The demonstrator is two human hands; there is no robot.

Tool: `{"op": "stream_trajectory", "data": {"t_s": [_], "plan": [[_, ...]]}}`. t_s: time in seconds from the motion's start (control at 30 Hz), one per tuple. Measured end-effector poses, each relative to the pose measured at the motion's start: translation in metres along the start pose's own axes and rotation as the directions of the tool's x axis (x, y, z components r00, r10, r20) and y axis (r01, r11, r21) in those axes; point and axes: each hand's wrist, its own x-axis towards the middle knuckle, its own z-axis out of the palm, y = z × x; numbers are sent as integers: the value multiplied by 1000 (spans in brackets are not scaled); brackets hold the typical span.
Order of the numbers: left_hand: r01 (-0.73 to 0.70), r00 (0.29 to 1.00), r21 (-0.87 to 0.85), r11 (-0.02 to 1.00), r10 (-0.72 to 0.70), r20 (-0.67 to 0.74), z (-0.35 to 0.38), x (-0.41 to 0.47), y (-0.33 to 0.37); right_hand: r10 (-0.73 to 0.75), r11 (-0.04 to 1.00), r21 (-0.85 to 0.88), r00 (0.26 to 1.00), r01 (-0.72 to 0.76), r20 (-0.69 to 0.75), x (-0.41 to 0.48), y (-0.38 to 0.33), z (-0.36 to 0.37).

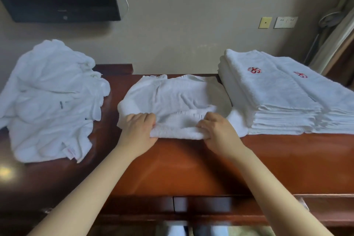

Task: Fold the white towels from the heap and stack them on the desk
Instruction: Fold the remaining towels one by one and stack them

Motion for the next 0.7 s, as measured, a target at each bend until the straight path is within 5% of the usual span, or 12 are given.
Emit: {"op": "stream_trajectory", "data": {"t_s": [0.2, 0.33, 0.43, 0.5, 0.6, 0.7], "plan": [[-2, 929, 55, 999, -18, 369, -3, -40, -1, 109, 994, -2, 985, -110, 137, -44, -6, 8], [169, 915, -9, 986, -154, 372, -5, -25, 2, 156, 963, 165, 941, -212, 300, -36, -6, -10], [127, 965, 31, 991, -131, 229, 4, 1, 7, 236, 931, 247, 960, -268, 153, -15, -11, -17], [192, 958, 33, 981, -195, 212, 15, 9, 7, 243, 964, 111, 970, -244, 19, -2, -9, -12], [313, 887, 32, 949, -305, 348, 33, -2, 1, 319, 938, -177, 942, -299, 102, 4, 0, -1], [304, 921, 55, 951, -308, 237, 38, -12, -5, 316, 909, -312, 946, -277, 79, 1, 10, 8]]}}
